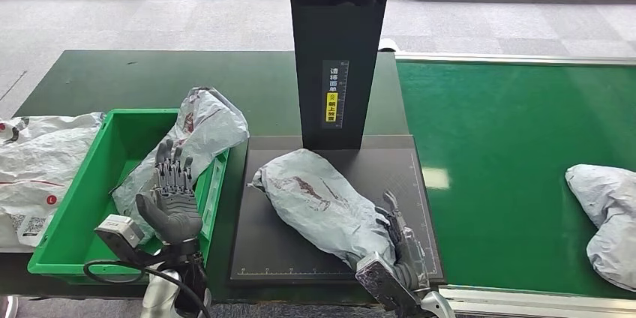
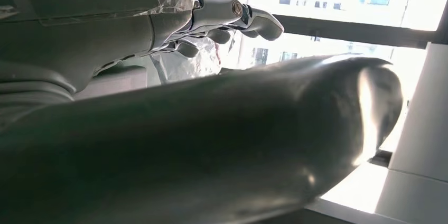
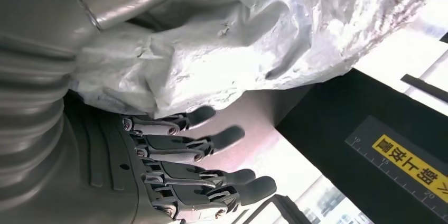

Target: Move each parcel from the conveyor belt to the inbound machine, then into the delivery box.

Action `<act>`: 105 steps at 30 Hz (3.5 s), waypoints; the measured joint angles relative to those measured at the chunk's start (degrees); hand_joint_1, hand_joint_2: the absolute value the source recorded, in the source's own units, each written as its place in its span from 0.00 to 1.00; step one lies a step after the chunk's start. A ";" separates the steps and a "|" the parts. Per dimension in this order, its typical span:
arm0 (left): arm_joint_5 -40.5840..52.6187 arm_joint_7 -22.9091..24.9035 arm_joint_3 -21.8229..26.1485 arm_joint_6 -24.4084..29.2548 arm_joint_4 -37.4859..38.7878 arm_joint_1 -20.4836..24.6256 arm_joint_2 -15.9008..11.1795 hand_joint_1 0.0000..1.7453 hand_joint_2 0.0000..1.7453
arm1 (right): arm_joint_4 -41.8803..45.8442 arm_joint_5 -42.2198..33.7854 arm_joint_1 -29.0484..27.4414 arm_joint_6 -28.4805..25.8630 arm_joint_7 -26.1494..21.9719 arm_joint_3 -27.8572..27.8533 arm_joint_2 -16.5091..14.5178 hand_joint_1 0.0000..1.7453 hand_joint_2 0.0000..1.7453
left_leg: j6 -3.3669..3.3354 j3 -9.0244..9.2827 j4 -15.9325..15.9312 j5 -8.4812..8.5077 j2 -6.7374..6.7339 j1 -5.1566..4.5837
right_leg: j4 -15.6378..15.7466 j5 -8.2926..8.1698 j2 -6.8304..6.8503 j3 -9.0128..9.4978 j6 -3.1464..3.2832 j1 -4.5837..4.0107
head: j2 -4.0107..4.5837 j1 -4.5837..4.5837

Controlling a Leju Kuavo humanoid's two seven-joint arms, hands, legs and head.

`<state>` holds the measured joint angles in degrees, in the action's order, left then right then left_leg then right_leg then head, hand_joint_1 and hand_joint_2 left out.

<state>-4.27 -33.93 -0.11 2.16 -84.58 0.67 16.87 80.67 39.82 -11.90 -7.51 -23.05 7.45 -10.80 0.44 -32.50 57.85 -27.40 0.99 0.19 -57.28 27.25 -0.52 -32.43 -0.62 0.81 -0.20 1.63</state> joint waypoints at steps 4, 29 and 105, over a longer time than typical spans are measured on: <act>0.14 0.08 0.00 1.96 -0.05 -0.09 -0.04 0.00 0.00 | -0.05 -0.77 0.46 0.49 -0.93 -0.02 0.07 0.00 1.00 | 0.00 0.00 0.00 0.00 0.00 0.00 | 0.00 0.00 0.00 0.00 0.00 0.00 | 0.00 -0.01; 14.68 0.96 -7.21 6.76 2.62 0.83 -0.42 0.00 0.00 | 7.59 0.43 -0.29 -0.63 -1.64 -0.06 0.14 0.00 1.00 | 0.00 0.04 0.01 0.00 -0.03 0.00 | 0.00 0.00 -0.04 0.00 0.00 0.00 | 0.00 0.00; 32.83 -6.03 -21.57 7.97 11.61 4.34 -3.43 1.00 1.00 | 17.27 -8.31 -3.24 6.72 -13.87 -5.33 -1.00 0.00 1.00 | 0.01 0.04 0.00 0.00 -0.02 0.00 | -0.04 0.00 -0.04 0.03 0.01 0.00 | 0.00 -0.02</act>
<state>28.56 -39.96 -21.68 10.13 -72.97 5.01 13.44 97.94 31.52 -15.15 -0.79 -36.92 2.12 -11.80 0.45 -32.46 57.85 -27.40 0.97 0.20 -57.32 27.25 -0.55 -32.40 -0.62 0.81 -0.20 1.62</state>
